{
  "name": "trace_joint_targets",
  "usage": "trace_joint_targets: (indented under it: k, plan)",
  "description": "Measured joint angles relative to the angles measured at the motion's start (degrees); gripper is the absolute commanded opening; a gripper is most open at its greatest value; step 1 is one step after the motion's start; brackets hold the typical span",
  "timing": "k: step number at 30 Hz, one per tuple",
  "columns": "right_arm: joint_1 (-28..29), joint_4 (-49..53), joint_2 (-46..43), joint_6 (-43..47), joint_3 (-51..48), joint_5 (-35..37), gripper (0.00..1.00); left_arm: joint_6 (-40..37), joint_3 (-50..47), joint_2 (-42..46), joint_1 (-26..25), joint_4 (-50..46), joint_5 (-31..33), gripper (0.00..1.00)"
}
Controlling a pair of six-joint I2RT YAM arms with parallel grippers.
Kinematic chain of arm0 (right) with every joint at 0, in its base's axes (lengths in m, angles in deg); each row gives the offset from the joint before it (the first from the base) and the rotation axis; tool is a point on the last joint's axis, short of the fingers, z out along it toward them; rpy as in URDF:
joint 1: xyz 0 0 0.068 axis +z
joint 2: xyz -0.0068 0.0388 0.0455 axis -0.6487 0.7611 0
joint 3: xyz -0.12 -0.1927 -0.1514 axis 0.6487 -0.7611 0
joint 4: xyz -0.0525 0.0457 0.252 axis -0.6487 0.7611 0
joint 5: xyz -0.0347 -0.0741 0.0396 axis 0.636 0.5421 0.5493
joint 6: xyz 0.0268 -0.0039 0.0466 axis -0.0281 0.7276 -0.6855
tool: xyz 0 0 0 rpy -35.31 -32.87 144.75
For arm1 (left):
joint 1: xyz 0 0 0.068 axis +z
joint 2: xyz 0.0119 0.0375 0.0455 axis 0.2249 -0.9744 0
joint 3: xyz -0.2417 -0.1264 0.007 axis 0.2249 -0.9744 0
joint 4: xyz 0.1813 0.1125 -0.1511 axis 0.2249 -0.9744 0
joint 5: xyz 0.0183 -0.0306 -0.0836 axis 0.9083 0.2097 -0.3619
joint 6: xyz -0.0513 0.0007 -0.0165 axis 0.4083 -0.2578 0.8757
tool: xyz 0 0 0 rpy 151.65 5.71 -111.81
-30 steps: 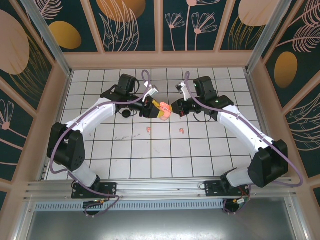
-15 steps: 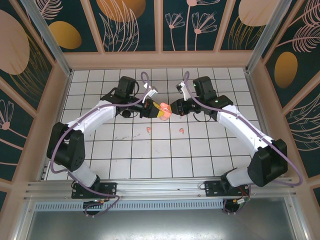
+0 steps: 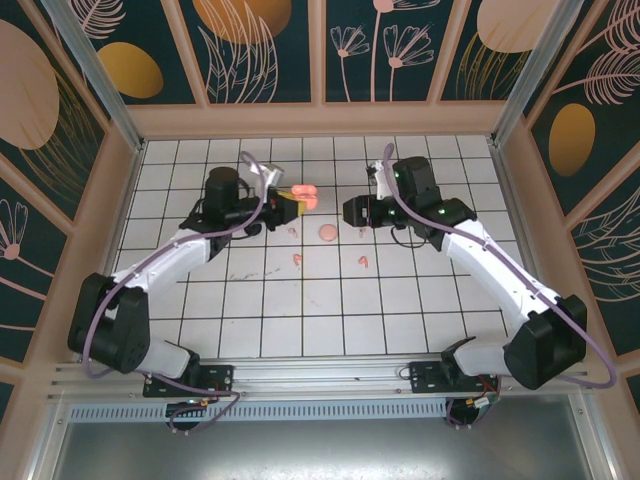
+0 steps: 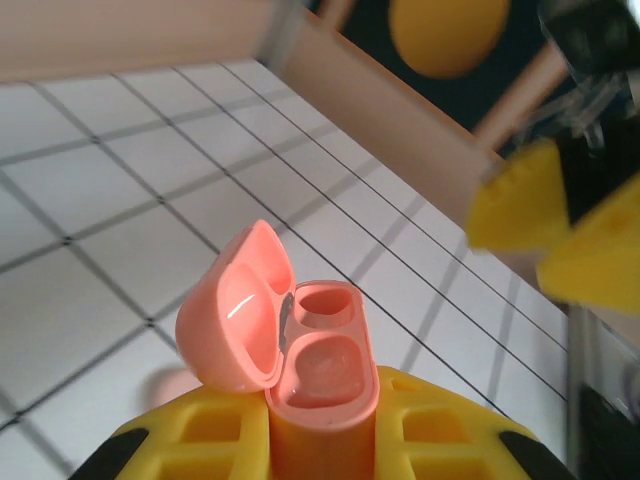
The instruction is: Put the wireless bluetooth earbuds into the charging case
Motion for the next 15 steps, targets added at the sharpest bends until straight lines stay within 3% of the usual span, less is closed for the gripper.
trace_joint_targets:
  k: [9, 15]
  plan:
    - [9.2, -2.1, 10.6, -13.4, -4.2, 8.7, 0.59, 6.0, -7.6, 9.4, 3.0, 9.6, 17.8, 0.0]
    - [14.9, -0.3, 23.5, -23.1, 1.5, 14.7, 0.59, 8.3, -12.7, 14.8, 4.0, 13.1, 29.8, 0.0]
